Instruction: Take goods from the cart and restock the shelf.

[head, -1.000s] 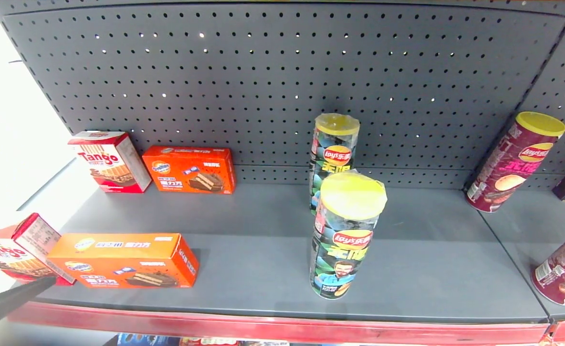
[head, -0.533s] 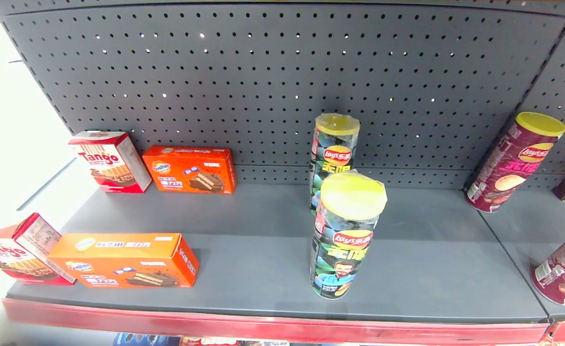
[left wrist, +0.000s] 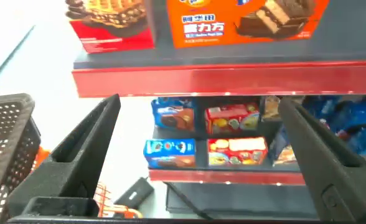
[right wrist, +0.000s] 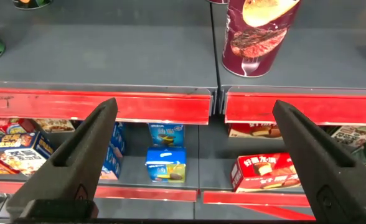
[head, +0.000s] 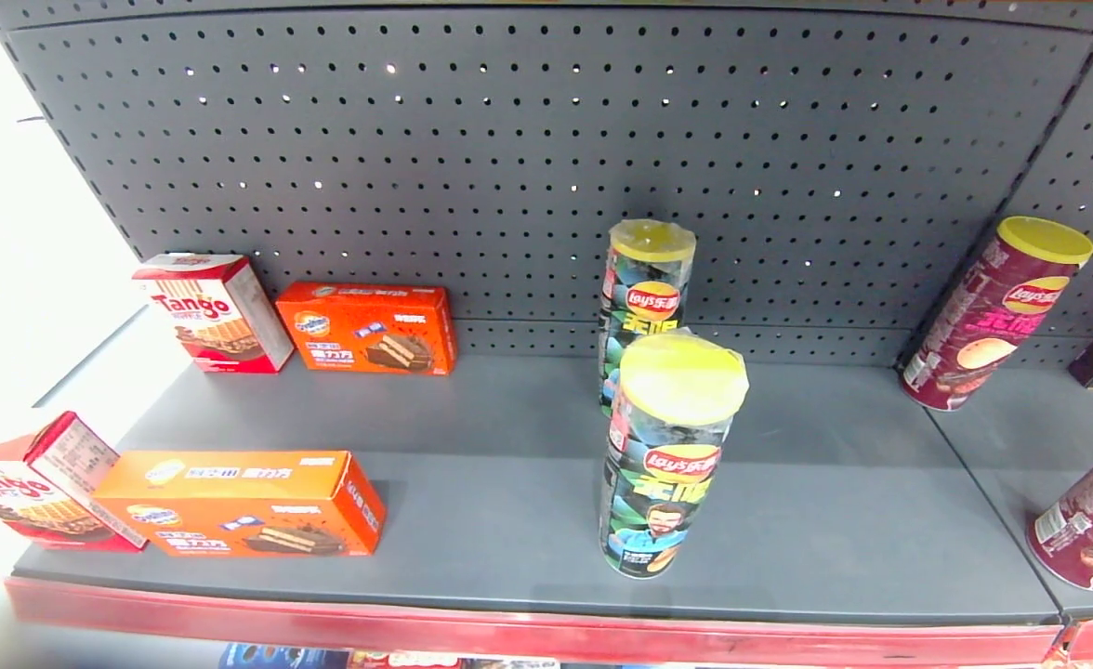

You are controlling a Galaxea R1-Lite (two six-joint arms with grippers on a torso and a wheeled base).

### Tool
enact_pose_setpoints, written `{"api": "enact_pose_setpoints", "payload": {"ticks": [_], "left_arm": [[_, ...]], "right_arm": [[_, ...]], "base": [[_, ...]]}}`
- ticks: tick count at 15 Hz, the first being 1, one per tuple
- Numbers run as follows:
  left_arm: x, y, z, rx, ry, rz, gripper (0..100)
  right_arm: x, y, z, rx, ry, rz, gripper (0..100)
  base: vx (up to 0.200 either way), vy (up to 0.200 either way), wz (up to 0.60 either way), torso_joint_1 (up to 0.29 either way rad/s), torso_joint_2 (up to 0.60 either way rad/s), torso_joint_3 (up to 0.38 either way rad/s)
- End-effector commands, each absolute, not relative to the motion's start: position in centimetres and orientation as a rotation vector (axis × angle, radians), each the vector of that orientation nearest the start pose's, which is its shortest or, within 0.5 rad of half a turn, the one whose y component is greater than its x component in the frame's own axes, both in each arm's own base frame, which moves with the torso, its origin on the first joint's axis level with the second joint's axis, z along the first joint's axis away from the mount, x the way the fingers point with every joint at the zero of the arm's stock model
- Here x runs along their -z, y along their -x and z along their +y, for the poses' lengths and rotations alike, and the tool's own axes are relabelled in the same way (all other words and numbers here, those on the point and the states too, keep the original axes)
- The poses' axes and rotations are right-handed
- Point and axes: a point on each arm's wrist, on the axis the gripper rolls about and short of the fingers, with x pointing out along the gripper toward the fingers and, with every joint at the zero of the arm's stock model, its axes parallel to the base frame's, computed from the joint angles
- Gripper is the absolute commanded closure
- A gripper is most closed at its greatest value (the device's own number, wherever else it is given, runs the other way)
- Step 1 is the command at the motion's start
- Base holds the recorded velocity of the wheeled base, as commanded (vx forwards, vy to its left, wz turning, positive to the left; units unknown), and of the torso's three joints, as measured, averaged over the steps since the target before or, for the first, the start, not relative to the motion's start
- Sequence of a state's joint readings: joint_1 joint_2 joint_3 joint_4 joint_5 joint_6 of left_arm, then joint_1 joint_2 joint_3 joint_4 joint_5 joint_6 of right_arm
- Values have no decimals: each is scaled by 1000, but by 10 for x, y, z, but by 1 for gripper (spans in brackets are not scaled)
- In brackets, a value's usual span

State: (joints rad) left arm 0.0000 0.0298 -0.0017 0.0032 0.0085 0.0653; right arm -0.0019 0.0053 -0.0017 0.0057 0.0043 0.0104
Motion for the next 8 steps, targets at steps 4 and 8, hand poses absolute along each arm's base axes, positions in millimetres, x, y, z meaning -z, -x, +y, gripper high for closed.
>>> {"api": "enact_pose_setpoints", "payload": {"ticks": [4,8], "left_arm": [[-75,23,-2,111,-81,5,0],[-75,23,-2,101,-72,4,0]], "right_arm": [[-75,22,0,-3,-11,12,0],[-75,22,0,-11,-9,14,0]], "base": [[0,0,0,0,0,0],[0,0,0,0,0,0]]}}
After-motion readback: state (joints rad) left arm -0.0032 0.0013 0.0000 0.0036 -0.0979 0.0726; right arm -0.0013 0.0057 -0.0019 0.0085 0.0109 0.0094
